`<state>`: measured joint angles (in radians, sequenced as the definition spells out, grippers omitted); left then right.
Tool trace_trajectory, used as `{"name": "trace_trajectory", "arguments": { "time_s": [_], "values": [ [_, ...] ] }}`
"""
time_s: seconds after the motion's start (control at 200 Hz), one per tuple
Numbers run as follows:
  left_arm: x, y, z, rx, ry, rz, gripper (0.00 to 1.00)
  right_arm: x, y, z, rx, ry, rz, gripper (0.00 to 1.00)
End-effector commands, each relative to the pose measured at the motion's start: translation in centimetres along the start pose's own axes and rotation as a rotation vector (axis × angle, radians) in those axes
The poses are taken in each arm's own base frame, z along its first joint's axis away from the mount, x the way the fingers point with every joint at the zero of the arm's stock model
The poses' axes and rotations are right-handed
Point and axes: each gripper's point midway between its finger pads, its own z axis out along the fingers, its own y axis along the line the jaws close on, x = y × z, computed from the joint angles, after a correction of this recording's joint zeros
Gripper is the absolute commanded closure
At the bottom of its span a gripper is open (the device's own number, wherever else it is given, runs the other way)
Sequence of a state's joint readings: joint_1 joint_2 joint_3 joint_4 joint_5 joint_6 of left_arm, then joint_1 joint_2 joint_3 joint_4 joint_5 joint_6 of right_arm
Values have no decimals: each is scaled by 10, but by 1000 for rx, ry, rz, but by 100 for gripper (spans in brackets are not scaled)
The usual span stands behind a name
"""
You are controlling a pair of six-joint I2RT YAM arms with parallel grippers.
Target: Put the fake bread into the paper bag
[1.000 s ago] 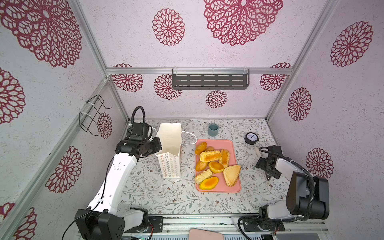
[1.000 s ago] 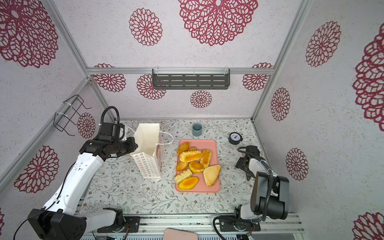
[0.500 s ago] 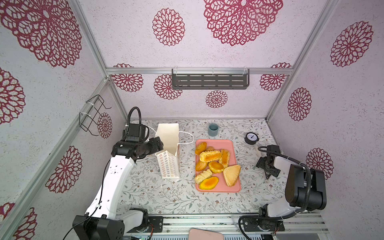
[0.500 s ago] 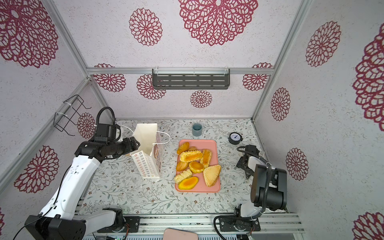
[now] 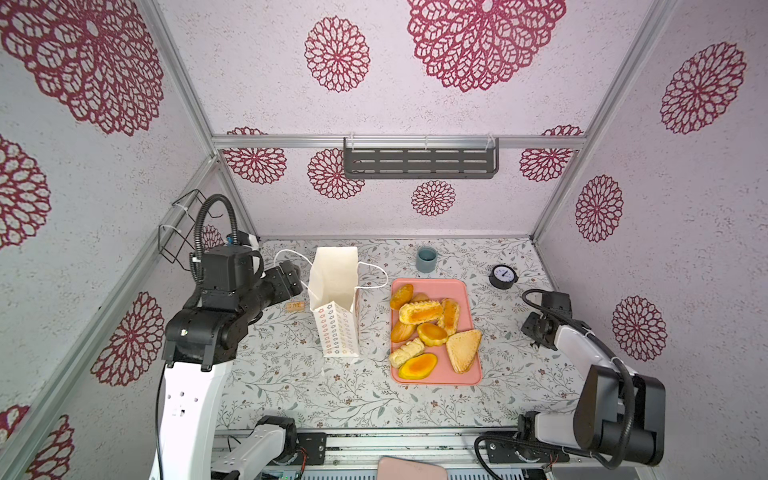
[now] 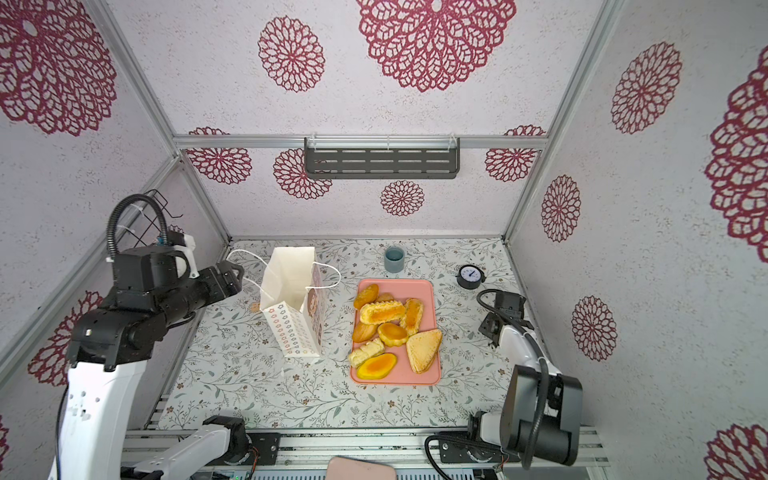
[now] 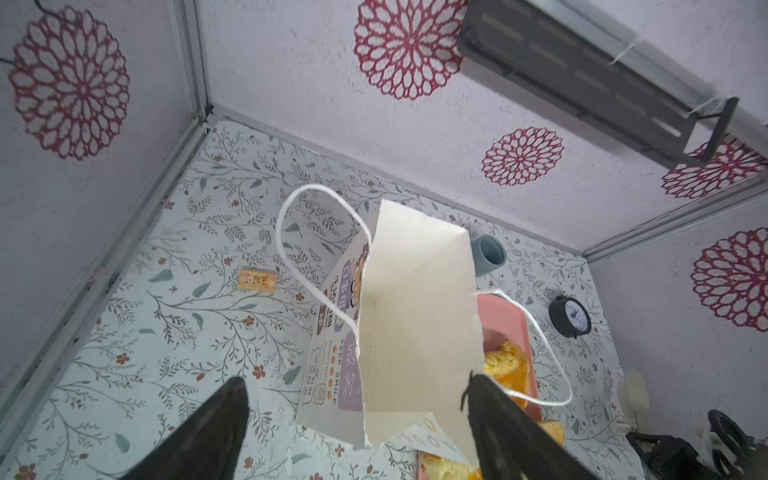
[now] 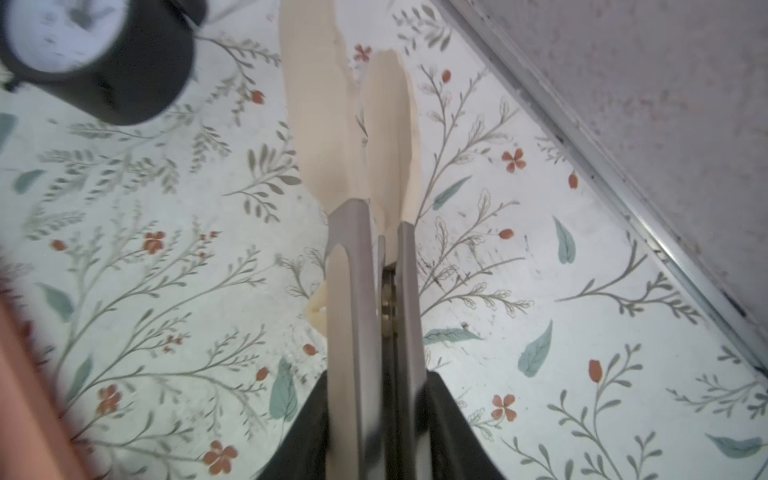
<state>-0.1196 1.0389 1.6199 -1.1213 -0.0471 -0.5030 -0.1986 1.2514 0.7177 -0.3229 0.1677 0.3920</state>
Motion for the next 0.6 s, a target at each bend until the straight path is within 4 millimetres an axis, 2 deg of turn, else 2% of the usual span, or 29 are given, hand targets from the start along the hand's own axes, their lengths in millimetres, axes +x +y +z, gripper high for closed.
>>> {"name": "trace_trajectory", "arguments": {
  "time_s": [0.0, 0.09, 0.195, 0.28, 0.405, 0.485, 0.595],
  "values": [
    [-7, -12, -1, 34, -12, 32, 16, -31, 32, -38, -163, -95, 30, 70],
    [-10, -38, 8, 106, -18, 56, 17, -44, 70, -69, -334, -132, 22, 71],
    [-8, -82, 25, 210, 16, 107, 17, -52, 121, -108, -523, -156, -39, 72],
    [-1, -123, 43, 349, 73, 88, 17, -51, 165, -140, -695, -151, -91, 72],
    [11, -179, 59, 564, 120, 41, 15, -38, 224, -196, -1059, -100, -117, 72],
    [21, -206, 67, 655, 145, 43, 12, -31, 247, -230, -1249, -76, -119, 72],
    [37, -235, 77, 752, 182, 37, 10, -22, 266, -265, -1407, -61, -136, 72]
  ]
}}
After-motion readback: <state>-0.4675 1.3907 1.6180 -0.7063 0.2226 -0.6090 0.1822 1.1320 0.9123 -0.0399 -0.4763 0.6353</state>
